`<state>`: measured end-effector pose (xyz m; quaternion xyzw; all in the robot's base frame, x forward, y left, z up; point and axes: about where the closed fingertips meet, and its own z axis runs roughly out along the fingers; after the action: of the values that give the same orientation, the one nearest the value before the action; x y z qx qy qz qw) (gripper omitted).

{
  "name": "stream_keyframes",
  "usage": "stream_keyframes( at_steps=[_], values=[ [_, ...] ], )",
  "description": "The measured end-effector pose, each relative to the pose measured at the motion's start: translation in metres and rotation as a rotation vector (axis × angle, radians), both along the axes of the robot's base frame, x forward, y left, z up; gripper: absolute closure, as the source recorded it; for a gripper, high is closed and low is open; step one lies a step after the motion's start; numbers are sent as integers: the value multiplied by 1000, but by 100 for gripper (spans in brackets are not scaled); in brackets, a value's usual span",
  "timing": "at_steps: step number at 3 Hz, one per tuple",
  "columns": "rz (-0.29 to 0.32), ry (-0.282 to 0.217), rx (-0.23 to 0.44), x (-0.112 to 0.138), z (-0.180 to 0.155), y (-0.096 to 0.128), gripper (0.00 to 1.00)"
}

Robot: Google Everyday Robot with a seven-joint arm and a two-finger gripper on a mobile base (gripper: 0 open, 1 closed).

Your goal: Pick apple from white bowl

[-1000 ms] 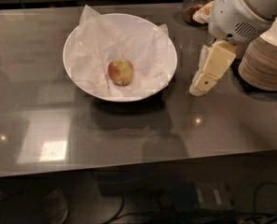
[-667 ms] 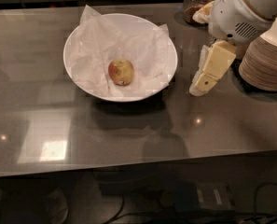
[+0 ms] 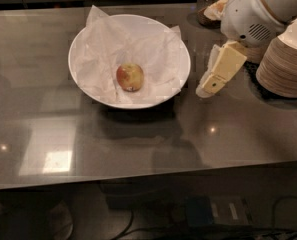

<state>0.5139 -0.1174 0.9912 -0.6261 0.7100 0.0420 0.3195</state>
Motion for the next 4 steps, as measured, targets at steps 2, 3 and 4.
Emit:
stream_keyframes(
  at_steps=[2, 3, 4],
  values=[
    [78, -28, 170, 57, -16, 60, 0],
    [126, -15, 190, 75, -32, 86, 0],
    [176, 14, 194, 82, -50, 111, 4]
  ],
)
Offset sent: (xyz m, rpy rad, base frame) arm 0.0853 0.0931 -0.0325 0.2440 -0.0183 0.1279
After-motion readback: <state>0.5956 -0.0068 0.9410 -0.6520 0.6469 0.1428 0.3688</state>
